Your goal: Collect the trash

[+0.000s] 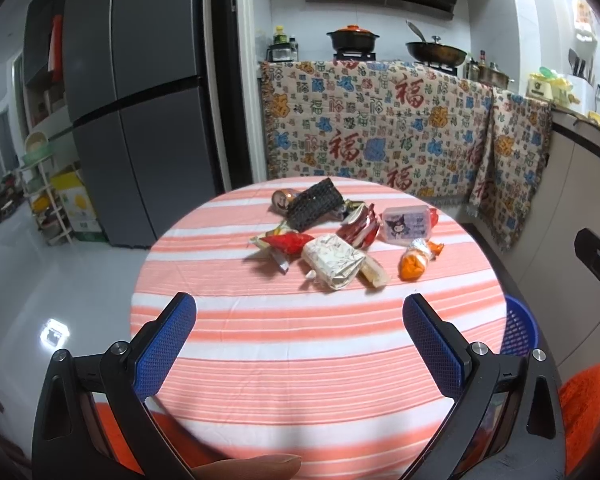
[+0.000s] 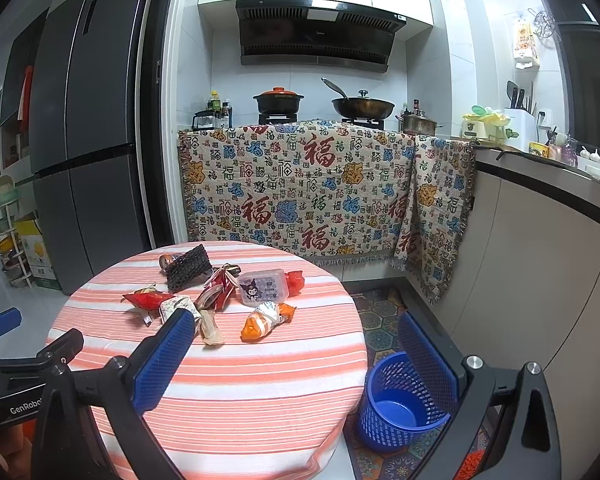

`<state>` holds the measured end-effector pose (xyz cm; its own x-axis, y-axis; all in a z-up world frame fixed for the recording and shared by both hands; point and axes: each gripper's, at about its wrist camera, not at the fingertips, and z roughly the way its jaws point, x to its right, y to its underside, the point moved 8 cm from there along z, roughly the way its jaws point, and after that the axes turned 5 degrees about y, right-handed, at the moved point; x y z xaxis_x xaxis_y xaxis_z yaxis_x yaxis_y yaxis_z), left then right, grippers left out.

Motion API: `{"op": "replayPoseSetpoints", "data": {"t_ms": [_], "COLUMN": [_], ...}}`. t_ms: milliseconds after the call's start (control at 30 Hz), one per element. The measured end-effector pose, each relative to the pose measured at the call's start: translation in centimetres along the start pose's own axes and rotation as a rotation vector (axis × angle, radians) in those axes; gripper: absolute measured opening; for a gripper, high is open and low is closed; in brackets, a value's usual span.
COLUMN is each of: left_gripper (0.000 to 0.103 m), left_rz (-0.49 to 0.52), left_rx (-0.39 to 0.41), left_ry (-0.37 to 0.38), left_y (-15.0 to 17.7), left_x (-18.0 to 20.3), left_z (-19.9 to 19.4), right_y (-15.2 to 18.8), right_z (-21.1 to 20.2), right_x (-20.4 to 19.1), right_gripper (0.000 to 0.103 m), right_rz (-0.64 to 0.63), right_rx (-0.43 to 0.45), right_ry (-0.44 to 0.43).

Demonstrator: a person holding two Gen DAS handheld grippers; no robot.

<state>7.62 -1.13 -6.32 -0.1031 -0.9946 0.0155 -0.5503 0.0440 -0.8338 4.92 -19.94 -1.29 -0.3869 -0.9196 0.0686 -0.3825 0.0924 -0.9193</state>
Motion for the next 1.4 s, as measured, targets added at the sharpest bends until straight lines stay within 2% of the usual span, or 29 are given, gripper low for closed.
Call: {"op": "replayPoseSetpoints", "data": {"t_ms": [1400], "left_gripper": [0.103], "left_rz": [-0.004], "left_rx": [-0.01], "left_ry": [0.001], "left_y": [0.52], "left_x": [0.06], "left_z": [0.69], "right_y": [0.16], "right_z": [0.38], "right_x": [0.37], "right_gripper": [0.103], "right_rz": [0.003], "right_rx": [-0.005], "right_ry": [0.022]}}
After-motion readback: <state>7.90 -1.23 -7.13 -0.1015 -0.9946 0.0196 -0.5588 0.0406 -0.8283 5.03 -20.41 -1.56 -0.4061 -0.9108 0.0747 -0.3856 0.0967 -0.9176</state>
